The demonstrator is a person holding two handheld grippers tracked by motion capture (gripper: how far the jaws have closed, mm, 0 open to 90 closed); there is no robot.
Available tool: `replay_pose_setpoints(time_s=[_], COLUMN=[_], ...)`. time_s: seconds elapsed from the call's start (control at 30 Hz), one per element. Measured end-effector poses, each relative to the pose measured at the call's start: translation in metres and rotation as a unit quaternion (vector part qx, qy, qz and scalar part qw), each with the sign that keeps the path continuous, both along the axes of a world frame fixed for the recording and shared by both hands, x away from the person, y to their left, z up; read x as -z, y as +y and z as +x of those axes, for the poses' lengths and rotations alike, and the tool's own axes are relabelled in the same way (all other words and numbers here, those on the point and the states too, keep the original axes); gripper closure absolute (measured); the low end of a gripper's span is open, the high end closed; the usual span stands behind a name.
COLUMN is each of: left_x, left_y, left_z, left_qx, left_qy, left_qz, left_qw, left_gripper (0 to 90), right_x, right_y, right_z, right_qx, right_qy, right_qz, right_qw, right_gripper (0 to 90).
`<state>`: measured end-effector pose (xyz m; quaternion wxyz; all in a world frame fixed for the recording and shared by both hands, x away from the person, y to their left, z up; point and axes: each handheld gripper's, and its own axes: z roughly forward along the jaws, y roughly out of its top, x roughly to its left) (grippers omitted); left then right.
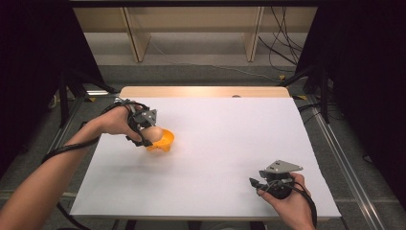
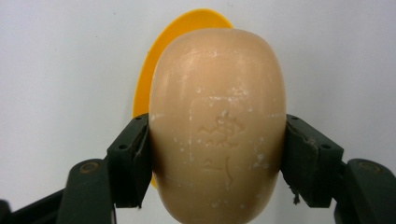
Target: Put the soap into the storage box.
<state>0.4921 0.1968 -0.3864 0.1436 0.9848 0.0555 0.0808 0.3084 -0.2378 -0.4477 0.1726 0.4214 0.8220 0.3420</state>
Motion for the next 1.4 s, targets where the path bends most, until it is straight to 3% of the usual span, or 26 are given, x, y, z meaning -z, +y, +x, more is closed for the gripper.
replay_pose_setpoints(time_s=[0.4, 0.67, 0.77, 0.83, 0.9, 0.97, 1.0, 1.1, 1.13, 1.17, 1.23, 1.4], left_x=[0.004, 0.007, 0.008, 0.008, 0.009, 0.009, 0.010, 0.010, 0.012, 0.012, 0.012, 0.014], left_y=[-0.004, -0.009, -0.010, -0.010, -0.010, -0.009, -0.009, -0.008, -0.008, -0.008, -0.008, -0.010], left_z=[0.005, 0.007, 0.008, 0.011, 0.013, 0.015, 0.015, 0.017, 0.016, 0.017, 0.019, 0.021], left_qx=[0.010, 0.014, 0.014, 0.022, 0.017, 0.017, 0.010, 0.015, 0.007, 0.009, 0.014, 0.013], left_qy=[-0.001, 0.005, 0.006, 0.005, 0.007, 0.007, 0.007, 0.010, 0.011, 0.010, 0.006, 0.011], left_qz=[0.002, -0.016, -0.015, -0.003, -0.006, -0.002, -0.012, 0.000, -0.009, -0.005, 0.002, 0.005], left_qw=[0.9999, 0.9998, 0.9998, 0.9997, 0.9998, 0.9998, 0.9999, 0.9998, 0.9999, 0.9999, 0.9999, 0.9998], left_gripper=[32.3, 32.3, 32.3, 32.3, 32.3, 32.3, 32.3, 32.3, 32.3, 32.3, 32.3, 32.3], right_x=[0.000, 0.000, 0.000, 0.000, 0.000, 0.001, 0.001, -0.001, 0.000, 0.001, -0.001, 0.000], right_y=[0.000, 0.000, 0.000, 0.000, 0.001, 0.001, 0.001, 0.001, 0.001, 0.001, 0.002, 0.001], right_z=[0.000, 0.000, 0.000, 0.000, -0.002, 0.000, 0.000, -0.002, -0.002, 0.000, -0.003, -0.001], right_qx=[0.000, 0.000, 0.002, 0.000, 0.010, 0.003, 0.003, 0.013, 0.012, 0.004, 0.015, 0.005], right_qy=[0.000, 0.000, 0.002, 0.001, 0.011, 0.005, 0.005, 0.014, 0.014, 0.003, 0.022, 0.010], right_qz=[0.001, 0.001, 0.002, 0.002, 0.005, 0.004, 0.004, 0.004, 0.003, 0.005, 0.009, 0.006], right_qw=[1.0000, 1.0000, 1.0000, 1.0000, 0.9999, 1.0000, 1.0000, 0.9998, 0.9998, 1.0000, 0.9996, 0.9999], right_gripper=[53.2, 53.2, 53.2, 53.2, 53.1, 53.1, 53.1, 53.1, 53.1, 53.1, 53.0, 53.0])
